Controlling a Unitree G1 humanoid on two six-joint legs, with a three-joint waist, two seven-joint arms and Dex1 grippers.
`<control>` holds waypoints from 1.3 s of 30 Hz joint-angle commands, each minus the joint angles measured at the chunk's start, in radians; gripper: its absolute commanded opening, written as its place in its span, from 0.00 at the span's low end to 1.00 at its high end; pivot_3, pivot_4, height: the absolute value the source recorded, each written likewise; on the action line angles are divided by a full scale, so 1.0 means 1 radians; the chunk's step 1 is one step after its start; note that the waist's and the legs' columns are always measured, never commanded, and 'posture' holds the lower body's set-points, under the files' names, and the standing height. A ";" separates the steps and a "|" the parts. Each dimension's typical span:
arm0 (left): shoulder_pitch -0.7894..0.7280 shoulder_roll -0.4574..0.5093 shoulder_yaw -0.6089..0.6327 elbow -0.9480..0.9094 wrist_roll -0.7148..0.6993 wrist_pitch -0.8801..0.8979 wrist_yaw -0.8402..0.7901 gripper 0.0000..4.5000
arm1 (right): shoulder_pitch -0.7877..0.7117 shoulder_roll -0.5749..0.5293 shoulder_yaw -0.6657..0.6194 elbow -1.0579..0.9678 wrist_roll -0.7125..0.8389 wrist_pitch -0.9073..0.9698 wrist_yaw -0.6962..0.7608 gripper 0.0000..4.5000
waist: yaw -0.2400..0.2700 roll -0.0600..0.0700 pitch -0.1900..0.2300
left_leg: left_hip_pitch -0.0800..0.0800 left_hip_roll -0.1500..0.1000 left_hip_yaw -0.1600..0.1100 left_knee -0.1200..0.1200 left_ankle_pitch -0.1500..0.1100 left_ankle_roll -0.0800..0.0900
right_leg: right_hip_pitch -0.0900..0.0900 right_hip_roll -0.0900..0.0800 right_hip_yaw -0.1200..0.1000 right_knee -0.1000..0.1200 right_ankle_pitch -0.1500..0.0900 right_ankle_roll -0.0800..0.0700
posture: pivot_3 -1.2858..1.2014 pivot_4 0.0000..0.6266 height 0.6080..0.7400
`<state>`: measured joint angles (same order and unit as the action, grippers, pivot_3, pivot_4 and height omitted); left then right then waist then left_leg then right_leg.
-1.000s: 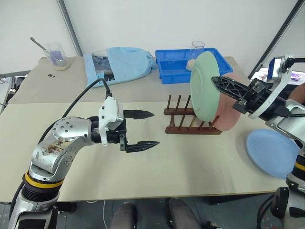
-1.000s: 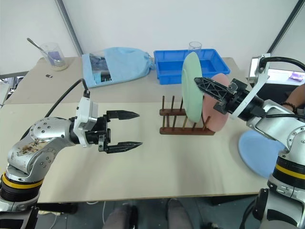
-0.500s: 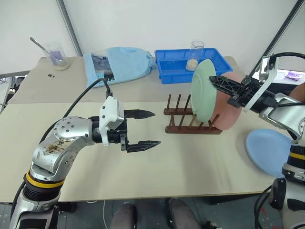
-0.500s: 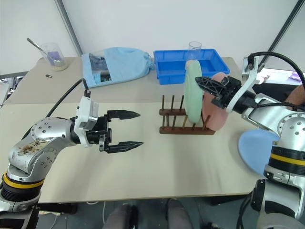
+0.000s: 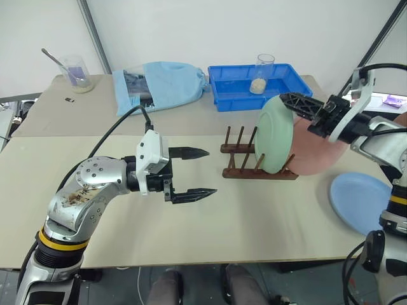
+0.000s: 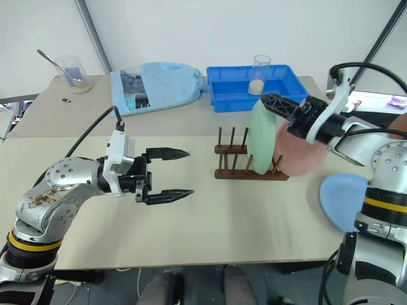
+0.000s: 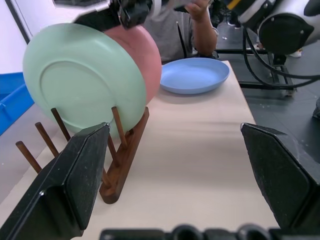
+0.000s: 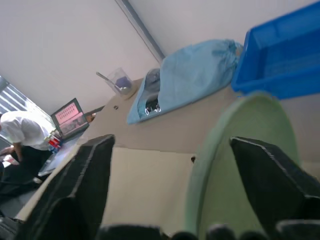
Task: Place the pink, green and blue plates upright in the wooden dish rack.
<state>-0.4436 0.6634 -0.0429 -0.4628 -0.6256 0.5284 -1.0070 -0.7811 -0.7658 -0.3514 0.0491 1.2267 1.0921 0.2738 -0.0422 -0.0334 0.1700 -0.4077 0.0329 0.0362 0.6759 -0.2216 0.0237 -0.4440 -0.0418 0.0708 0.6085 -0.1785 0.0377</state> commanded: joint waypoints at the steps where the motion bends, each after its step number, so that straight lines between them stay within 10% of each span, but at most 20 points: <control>1: -0.020 -0.003 0.000 -0.015 0.005 -0.024 -0.003 1.00 | -0.037 -0.088 -0.020 -0.067 -0.061 -0.049 0.117 1.00 | 0.003 0.000 0.000 | 0.000 0.000 0.000 0.000 0.000 0.000 | 0.000 0.000 0.000 0.000 0.000 0.000 | 0.52 0.24 1.00; 13: -0.033 -0.040 -0.029 -0.012 0.003 -0.036 -0.020 1.00 | 0.118 -0.385 -0.193 -0.103 -0.231 -0.099 0.366 1.00 | 0.012 0.000 0.000 | 0.000 0.000 0.000 0.000 0.000 0.000 | 0.000 -0.001 0.000 -0.001 -0.001 -0.001 | 0.52 0.24 1.00; 22: -0.029 -0.009 -0.055 -0.051 -0.019 -0.012 -0.057 1.00 | 0.769 -0.483 -0.460 -0.346 -0.533 -0.177 0.671 1.00 | 0.024 0.000 0.000 | 0.002 0.000 0.002 0.000 0.000 0.000 | 0.000 0.000 0.000 0.001 -0.002 -0.001 | 0.52 0.24 1.00; 28: -0.030 -0.013 -0.075 -0.045 0.001 -0.025 -0.069 1.00 | 1.007 -0.356 -0.369 -0.479 -0.701 -0.270 0.616 1.00 | 0.024 0.000 0.000 | 0.003 0.000 0.001 0.002 0.000 -0.001 | 0.002 -0.001 0.000 0.001 -0.002 -0.001 | 0.52 0.24 1.00; 39: -0.026 -0.016 -0.079 -0.062 0.002 -0.014 -0.047 1.00 | 0.887 -0.152 -0.010 -0.338 -0.970 -0.380 0.314 1.00 | 0.019 0.000 0.000 | 0.003 -0.001 0.001 0.002 0.000 -0.001 | 0.001 -0.001 0.000 0.001 -0.002 -0.001 | 0.52 0.24 1.00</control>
<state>-0.4611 0.6468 -0.1285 -0.4951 -0.6255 0.5231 -1.0604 0.1247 -0.9171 -0.3666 -0.3106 0.2931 0.7463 0.6225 -0.0231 -0.0337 0.1700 -0.4046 0.0324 0.0374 0.6777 -0.2217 0.0230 -0.4426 -0.0425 0.0712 0.6093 -0.1802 0.0367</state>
